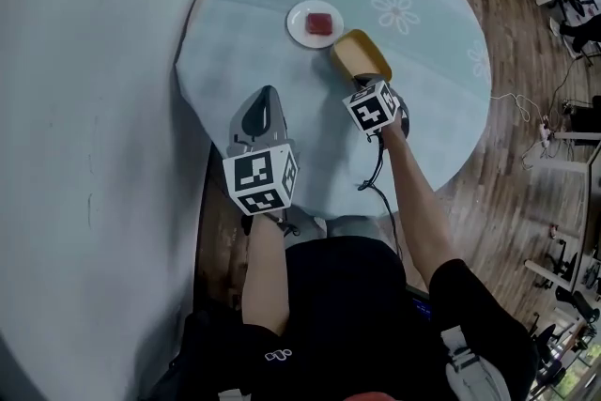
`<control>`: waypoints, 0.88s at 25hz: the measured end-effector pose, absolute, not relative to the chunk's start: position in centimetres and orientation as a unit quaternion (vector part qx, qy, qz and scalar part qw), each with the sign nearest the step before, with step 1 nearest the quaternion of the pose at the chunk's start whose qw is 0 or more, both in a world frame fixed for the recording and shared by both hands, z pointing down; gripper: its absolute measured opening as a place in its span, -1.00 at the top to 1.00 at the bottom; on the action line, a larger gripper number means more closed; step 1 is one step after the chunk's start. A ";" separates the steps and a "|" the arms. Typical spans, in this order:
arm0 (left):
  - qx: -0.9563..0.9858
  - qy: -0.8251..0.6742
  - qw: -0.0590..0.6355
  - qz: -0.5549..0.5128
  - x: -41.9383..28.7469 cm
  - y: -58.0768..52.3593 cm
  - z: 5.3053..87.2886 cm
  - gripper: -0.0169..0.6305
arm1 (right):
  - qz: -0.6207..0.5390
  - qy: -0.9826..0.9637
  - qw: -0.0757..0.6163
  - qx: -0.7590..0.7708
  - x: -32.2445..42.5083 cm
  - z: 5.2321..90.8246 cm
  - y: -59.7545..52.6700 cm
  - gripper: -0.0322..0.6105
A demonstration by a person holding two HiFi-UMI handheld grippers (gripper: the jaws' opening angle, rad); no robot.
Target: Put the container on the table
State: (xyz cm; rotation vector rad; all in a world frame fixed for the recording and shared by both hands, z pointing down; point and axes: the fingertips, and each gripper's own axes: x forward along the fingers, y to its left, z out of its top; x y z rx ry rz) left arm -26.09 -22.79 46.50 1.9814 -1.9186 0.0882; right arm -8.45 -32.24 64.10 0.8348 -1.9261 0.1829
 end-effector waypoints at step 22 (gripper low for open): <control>0.747 -0.662 0.063 -0.011 -9.6 -23.8 36.0 0.93 | 0.049 -0.889 -0.065 0.451 6.0 32.9 -29.0 0.87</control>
